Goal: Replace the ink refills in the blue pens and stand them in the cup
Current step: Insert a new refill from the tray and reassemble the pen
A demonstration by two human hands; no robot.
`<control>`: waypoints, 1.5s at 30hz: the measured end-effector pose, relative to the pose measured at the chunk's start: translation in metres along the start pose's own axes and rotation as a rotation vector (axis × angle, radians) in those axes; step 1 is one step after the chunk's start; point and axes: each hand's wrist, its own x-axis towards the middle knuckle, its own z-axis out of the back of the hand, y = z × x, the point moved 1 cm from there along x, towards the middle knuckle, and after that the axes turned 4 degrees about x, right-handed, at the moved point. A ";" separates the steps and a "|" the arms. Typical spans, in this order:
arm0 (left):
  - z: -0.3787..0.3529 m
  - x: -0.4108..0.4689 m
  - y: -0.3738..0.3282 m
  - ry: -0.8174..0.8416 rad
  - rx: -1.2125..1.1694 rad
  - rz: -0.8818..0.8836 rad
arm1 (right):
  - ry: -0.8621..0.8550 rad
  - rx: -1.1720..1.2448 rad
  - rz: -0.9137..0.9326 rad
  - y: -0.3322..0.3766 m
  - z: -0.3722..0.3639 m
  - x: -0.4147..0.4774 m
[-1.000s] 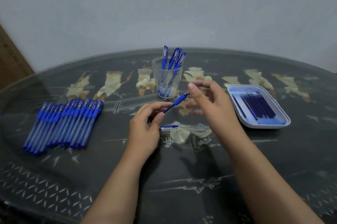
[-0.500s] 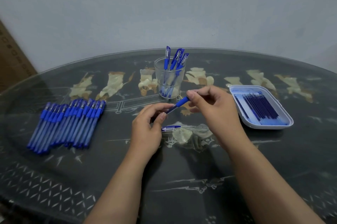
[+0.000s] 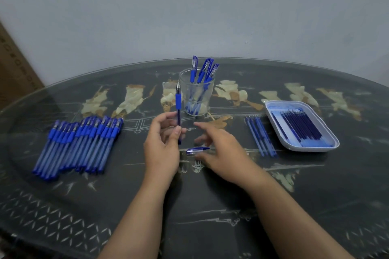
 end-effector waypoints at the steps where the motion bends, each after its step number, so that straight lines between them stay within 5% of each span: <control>1: 0.000 0.000 0.000 0.004 -0.008 0.010 | -0.005 -0.033 0.035 0.000 -0.004 0.000; 6: -0.002 -0.002 -0.002 0.069 -0.033 0.033 | -0.189 0.072 -0.021 0.001 0.007 0.005; 10: -0.004 -0.004 -0.003 0.209 0.025 0.025 | -0.306 0.777 -0.252 0.011 0.039 0.004; 14: -0.005 -0.005 0.000 0.279 0.041 0.012 | -0.442 1.162 -0.157 0.028 0.063 0.001; 23: -0.008 -0.005 0.004 0.304 0.103 -0.030 | -0.586 0.885 -0.034 0.044 0.065 -0.004; 29: -0.007 -0.005 0.005 0.306 0.127 -0.045 | -0.630 0.907 -0.048 0.044 0.064 -0.003; 45: -0.006 -0.004 0.003 0.262 0.144 -0.040 | -0.505 0.737 -0.083 0.035 0.045 0.006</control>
